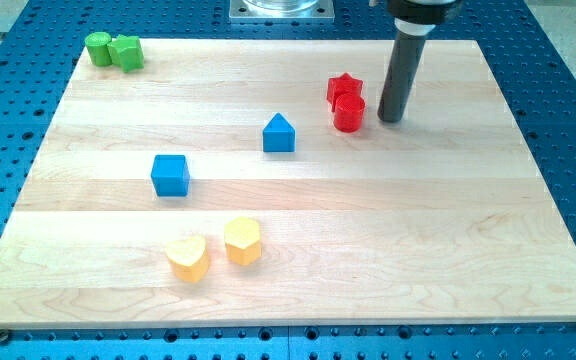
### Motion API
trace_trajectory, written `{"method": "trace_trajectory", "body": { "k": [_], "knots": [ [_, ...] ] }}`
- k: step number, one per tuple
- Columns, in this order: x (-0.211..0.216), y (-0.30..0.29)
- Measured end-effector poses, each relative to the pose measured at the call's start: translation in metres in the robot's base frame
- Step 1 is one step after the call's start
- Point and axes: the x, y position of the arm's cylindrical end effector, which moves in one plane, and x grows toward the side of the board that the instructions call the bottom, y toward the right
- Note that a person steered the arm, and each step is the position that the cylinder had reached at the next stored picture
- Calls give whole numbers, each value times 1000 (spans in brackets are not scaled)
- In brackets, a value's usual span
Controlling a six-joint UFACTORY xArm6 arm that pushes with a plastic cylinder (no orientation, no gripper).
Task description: Push the red star into the triangle and red circle
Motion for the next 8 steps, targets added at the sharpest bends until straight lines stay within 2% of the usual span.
{"method": "trace_trajectory", "body": {
  "k": [1,2,3,4,5,7,8],
  "knots": [
    [-2,-30],
    [23,-66],
    [19,-47],
    [-23,3],
    [-32,-11],
    [-18,-85],
    [-52,-79]
  ]
}}
